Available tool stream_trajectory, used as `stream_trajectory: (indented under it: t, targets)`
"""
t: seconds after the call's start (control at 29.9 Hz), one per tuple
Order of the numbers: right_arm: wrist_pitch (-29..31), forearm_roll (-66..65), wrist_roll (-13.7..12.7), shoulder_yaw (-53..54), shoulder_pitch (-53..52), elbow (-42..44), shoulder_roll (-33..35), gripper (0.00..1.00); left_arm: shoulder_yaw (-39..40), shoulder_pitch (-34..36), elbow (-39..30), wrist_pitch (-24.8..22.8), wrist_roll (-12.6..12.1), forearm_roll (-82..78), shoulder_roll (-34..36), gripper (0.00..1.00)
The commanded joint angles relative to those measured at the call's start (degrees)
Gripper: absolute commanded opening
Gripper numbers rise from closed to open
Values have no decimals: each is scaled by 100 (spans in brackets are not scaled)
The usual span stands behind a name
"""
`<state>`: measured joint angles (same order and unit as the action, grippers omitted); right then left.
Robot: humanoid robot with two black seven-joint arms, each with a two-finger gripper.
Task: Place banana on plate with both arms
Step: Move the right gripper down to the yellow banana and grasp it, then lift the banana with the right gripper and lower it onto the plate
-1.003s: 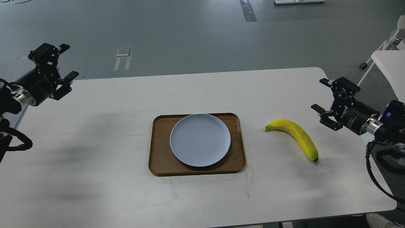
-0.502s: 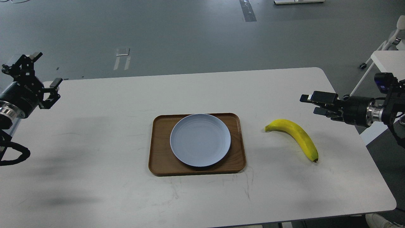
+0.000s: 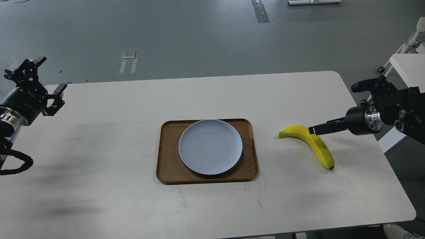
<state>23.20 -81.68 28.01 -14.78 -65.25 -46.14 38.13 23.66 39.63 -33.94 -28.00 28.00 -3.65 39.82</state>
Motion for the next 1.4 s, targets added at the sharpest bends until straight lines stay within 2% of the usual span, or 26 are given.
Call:
stream_trajectory:
  t: [0.0, 0.2, 0.3, 0.33, 0.37, 0.43, 0.47, 0.54, 0.6, 0.74, 0.94, 1.1, 1.37]
  targets:
    - [-70, -5, -1, -296, 12, 219, -314, 100, -1, -35, 2, 0, 0, -4, 0, 99]
    - [-386, -5, -1, -640, 65, 263, -517, 96, -1, -26, 2, 0, 0, -4, 44, 99]
    - [-413, -5, -1, -675, 83, 263, -553, 90, -10, -35, 2, 0, 0, -13, 44, 99]
    - [-413, -5, -1, -719, 83, 263, -553, 81, -28, -35, 2, 0, 0, -22, 44, 99]
    - [-413, -5, -1, -798, 83, 263, -544, 66, -36, -35, 2, 0, 0, -31, 44, 99]
    - [-422, -5, -1, -877, 83, 255, -544, 49, -37, -26, 2, 0, 0, -31, 44, 99]
    - [-439, -5, -1, -938, 83, 246, -535, 31, -45, -26, -7, 0, 0, -31, 44, 99]
    - [-492, -5, -1, -983, 83, 237, -500, 10, -45, -26, -7, 0, 0, -31, 35, 99]
    - [-536, -5, -1, -1000, 74, 211, -474, 2, -45, -26, -7, 0, 0, -31, 35, 99]
    - [-536, -14, -1, -1009, -57, 88, -307, 0, -45, -17, -103, 0, 0, -31, 70, 99]
    - [-536, -5, -1, -992, -803, -324, -61, 0, -37, 18, -139, 0, 0, -31, 79, 99]
    - [-536, 21, -1, -965, -1384, -589, -122, 0, -37, 36, -139, 0, 0, -31, 79, 99]
    - [-439, 512, -1, -1044, -1842, -572, -1228, 0, -10, 36, -280, 0, 0, -22, 123, 99]
